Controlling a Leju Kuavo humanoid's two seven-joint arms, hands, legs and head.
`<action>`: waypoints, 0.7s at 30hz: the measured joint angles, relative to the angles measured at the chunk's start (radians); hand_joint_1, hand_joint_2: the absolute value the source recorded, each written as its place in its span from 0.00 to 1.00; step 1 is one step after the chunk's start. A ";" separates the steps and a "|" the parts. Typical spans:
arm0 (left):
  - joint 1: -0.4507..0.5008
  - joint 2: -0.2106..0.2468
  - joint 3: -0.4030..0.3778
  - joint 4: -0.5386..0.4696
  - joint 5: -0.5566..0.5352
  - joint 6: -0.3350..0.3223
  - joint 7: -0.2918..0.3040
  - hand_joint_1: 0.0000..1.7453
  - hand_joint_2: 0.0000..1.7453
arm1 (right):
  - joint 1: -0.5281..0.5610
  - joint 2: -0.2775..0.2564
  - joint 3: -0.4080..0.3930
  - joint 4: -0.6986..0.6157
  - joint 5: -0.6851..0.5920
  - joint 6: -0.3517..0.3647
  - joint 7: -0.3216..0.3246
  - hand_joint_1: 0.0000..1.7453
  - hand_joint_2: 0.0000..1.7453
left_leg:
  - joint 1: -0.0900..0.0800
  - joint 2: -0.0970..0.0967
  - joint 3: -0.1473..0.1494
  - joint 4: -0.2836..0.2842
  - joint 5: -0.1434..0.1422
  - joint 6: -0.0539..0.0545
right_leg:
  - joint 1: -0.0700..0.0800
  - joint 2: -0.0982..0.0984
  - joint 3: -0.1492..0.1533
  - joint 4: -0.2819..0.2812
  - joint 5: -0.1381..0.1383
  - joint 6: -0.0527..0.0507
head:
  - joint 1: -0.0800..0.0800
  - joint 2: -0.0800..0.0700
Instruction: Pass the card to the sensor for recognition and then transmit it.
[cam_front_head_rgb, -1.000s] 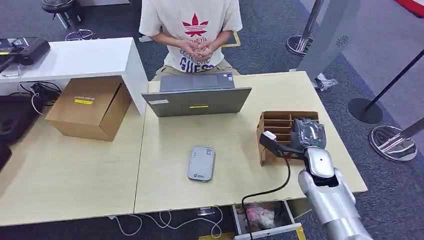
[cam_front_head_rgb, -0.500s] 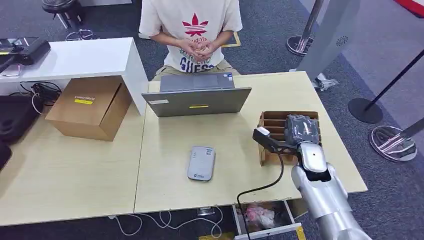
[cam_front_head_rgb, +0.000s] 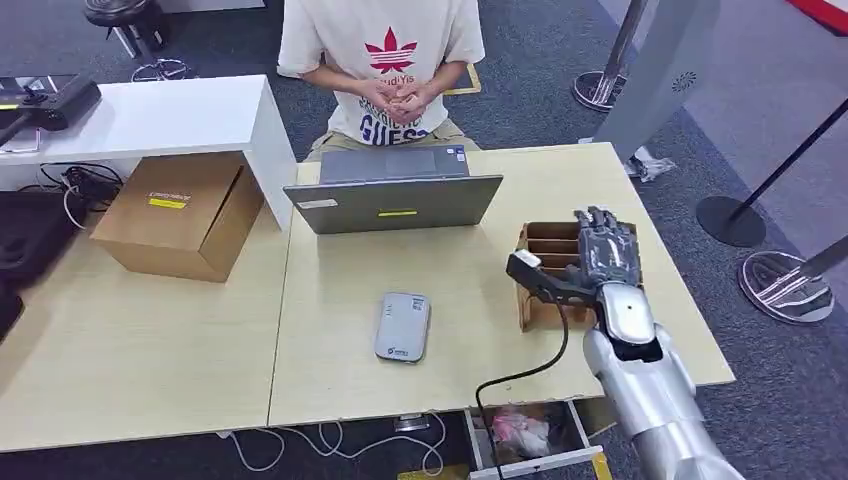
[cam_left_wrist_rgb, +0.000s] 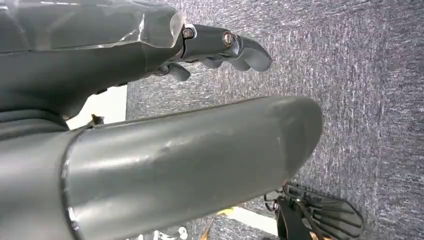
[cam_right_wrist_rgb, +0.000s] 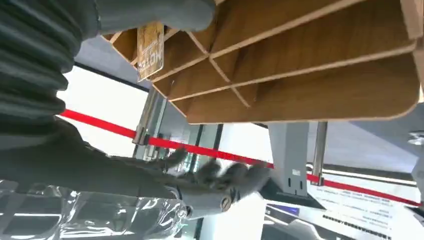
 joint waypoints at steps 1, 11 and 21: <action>0.000 0.000 0.000 0.000 -0.001 0.000 0.000 0.00 0.00 | 0.000 0.000 0.000 -0.002 0.000 -0.001 0.000 0.00 1.00 | 0.000 0.000 0.000 0.000 0.000 0.000 | 0.000 0.000 0.000 0.000 0.000 0.000 | 0.000 0.000; -0.001 0.000 0.000 0.000 -0.003 0.001 0.003 0.00 0.00 | 0.029 -0.011 -0.010 -0.050 0.012 0.056 0.023 0.00 1.00 | 0.000 0.000 0.000 0.000 0.000 0.000 | 0.000 0.000 0.000 0.000 0.000 0.000 | 0.000 0.000; -0.001 -0.005 0.000 0.000 -0.006 -0.002 0.000 0.00 0.00 | 0.035 -0.048 -0.029 -0.072 0.011 0.108 0.033 0.00 1.00 | 0.000 -0.001 0.000 0.000 0.000 0.000 | 0.000 0.000 0.000 0.000 0.000 0.000 | 0.000 0.000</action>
